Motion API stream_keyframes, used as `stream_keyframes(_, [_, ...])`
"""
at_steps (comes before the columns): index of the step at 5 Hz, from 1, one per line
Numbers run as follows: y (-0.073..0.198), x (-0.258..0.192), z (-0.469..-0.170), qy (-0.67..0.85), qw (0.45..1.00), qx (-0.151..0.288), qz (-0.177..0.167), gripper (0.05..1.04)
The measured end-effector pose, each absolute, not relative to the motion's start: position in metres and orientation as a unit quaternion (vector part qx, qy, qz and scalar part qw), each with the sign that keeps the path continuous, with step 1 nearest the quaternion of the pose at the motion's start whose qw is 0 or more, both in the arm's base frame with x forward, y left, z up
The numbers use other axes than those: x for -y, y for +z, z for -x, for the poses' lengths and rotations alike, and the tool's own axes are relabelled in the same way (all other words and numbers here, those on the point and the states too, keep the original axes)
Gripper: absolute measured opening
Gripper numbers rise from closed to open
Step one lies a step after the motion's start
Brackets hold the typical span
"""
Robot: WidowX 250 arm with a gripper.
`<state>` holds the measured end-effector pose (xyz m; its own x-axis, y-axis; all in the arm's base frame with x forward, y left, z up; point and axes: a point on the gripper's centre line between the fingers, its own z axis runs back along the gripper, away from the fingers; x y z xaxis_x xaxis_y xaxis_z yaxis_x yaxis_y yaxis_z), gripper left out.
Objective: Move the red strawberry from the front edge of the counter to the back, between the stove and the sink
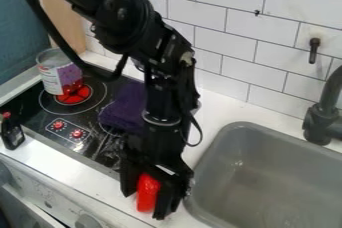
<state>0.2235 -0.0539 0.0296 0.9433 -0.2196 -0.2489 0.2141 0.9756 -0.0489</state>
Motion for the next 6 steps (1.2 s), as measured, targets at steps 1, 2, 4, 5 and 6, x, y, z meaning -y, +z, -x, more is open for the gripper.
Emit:
stream_keyframes(1, [0.031,0.052,-0.225,-0.109,0.986,-0.127,0.0,0.825])
stream_keyframes(2, [0.046,0.052,-0.231,-0.104,0.988,-0.113,-0.018,0.824])
stream_keyframes(4, [0.097,0.07,-0.278,-0.117,0.993,-0.015,-0.027,0.825])
stream_keyframes(5, [0.102,0.079,-0.315,-0.127,0.991,0.017,-0.023,0.824])
stream_keyframes(6, [0.091,0.077,-0.352,-0.091,0.995,0.03,-0.034,0.824])
